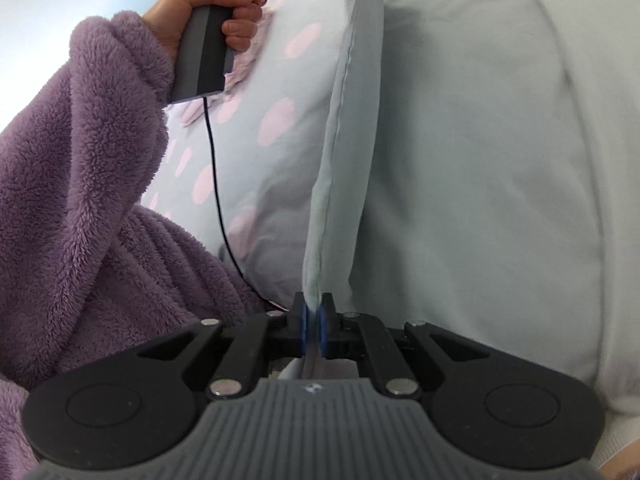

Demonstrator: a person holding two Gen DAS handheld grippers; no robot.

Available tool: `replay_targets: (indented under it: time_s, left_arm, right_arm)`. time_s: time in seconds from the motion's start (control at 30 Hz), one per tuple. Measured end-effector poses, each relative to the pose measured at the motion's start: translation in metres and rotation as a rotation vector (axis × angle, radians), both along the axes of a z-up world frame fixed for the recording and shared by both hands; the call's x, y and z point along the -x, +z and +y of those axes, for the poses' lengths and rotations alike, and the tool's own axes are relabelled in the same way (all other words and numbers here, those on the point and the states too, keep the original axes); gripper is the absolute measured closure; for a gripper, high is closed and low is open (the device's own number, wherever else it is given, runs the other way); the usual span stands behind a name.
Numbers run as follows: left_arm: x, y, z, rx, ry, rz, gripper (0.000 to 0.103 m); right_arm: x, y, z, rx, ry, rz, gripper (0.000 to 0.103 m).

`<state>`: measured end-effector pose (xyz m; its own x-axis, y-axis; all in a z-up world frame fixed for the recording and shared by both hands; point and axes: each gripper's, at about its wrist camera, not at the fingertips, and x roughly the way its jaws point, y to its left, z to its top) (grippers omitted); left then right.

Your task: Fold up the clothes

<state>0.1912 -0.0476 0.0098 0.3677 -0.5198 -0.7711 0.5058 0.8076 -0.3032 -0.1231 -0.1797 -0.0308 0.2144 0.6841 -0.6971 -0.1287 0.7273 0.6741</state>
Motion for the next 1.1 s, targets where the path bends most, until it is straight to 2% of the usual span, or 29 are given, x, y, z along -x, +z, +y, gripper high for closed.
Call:
replay_targets:
  time_s: [0.2,0.33,0.4,0.47,0.53,0.6,0.63,0.7,0.77,0.83,1.0,1.1]
  left_arm:
    - [-0.008,-0.028,-0.043,-0.072,-0.071,0.044,0.102]
    - [-0.011,-0.047,-0.052,-0.119,-0.089,0.073,0.102]
    - [-0.011,-0.048,-0.052,-0.118,-0.088,0.083,0.101]
    - [-0.01,-0.043,-0.049,-0.108,-0.082,0.093,0.094]
    - [-0.006,-0.032,-0.045,-0.093,-0.081,0.079,0.081]
    - [-0.002,-0.019,-0.039,-0.095,-0.076,0.054,0.076]
    - [0.0,-0.013,-0.035,-0.102,-0.07,0.047,0.076]
    - [0.005,-0.005,-0.03,-0.121,-0.067,0.043,0.076]
    - [0.011,-0.001,-0.028,-0.148,-0.077,0.039,0.076]
    - [0.018,-0.003,-0.031,-0.175,-0.089,0.027,0.076]
    - [0.023,-0.025,-0.046,-0.283,-0.081,0.017,0.076]
    - [0.023,-0.035,-0.05,-0.334,-0.073,0.005,0.09]
  right_arm:
    - [0.005,-0.022,-0.018,0.015,-0.05,0.08,0.096]
    - [0.012,-0.044,-0.031,0.018,-0.093,0.154,0.096]
    - [0.016,-0.053,-0.035,0.01,-0.109,0.178,0.096]
    - [0.02,-0.059,-0.039,-0.006,-0.115,0.195,0.092]
    - [0.019,-0.059,-0.038,-0.003,-0.11,0.194,0.092]
    - [0.024,-0.052,-0.041,0.016,-0.11,0.178,0.089]
    - [0.027,-0.047,-0.041,0.041,-0.109,0.159,0.081]
    - [0.034,-0.036,-0.041,0.101,-0.103,0.108,0.079]
    - [0.036,-0.026,-0.047,0.117,-0.118,0.054,0.078]
    - [0.034,-0.019,-0.057,0.113,-0.113,0.001,0.078]
    - [0.034,-0.014,-0.051,0.137,-0.035,-0.094,0.078]
    - [0.011,-0.017,-0.04,0.194,0.007,-0.128,0.078]
